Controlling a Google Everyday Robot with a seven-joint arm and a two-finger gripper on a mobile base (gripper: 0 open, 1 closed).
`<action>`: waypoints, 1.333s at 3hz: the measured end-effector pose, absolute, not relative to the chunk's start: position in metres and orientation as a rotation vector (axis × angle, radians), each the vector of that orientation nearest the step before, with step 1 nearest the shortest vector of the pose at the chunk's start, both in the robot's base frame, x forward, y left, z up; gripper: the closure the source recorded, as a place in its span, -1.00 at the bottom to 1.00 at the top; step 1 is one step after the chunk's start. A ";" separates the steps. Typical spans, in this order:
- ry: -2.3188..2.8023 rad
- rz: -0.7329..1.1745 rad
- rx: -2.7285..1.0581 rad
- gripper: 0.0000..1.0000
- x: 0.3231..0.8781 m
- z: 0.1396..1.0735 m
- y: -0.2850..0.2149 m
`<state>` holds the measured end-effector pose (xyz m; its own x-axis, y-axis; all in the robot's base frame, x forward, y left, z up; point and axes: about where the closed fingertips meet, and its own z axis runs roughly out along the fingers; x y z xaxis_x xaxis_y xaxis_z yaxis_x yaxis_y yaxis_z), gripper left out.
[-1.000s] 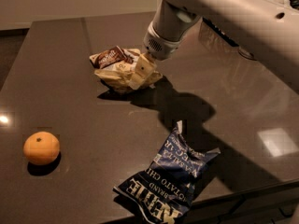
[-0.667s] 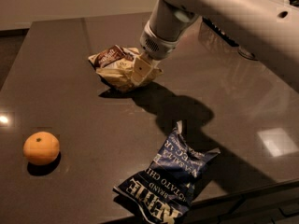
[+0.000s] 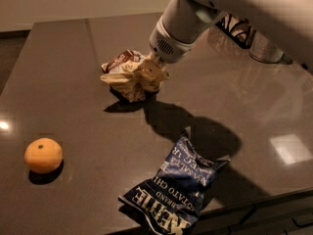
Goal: Move brown chip bag near blue chip bag
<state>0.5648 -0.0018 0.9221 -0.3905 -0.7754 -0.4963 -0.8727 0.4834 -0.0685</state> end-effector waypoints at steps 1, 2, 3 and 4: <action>2.223 0.284 -1.426 1.00 0.540 0.943 -0.009; 2.235 0.266 -1.471 1.00 0.510 0.960 -0.026; 2.256 0.284 -1.482 0.63 0.484 0.962 -0.044; 2.277 0.312 -1.443 0.16 0.464 0.964 -0.061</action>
Offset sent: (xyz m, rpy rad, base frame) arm -0.0892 -0.0465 0.0545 -0.0774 0.0295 0.1001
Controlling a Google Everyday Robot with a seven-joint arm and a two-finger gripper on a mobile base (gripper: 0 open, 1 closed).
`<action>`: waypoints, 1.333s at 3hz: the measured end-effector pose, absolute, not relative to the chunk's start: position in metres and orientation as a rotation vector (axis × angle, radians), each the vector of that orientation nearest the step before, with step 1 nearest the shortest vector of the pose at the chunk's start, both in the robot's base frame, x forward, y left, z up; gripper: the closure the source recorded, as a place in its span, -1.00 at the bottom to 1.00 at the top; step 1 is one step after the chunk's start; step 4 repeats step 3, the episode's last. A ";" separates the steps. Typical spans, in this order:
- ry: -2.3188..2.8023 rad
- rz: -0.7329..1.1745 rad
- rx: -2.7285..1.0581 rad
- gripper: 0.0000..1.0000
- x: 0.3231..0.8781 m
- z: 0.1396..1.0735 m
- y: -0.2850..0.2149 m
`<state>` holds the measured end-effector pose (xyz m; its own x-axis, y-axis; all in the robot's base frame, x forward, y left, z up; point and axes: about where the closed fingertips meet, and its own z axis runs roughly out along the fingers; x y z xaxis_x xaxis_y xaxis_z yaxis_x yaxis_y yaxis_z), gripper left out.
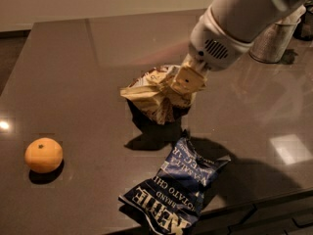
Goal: Move brown chip bag near blue chip bag
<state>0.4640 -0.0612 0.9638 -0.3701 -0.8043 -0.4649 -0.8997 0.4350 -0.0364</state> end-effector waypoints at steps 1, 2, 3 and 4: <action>2.292 0.318 -1.373 -0.30 0.449 0.966 -0.078; 2.290 0.314 -1.369 -0.76 0.447 0.968 -0.078; 2.286 0.310 -1.369 -1.00 0.446 0.970 -0.077; 2.286 0.310 -1.369 -1.00 0.446 0.970 -0.077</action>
Offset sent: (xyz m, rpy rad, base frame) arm -0.0144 -0.0158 0.0024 0.0226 -0.0057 -0.0462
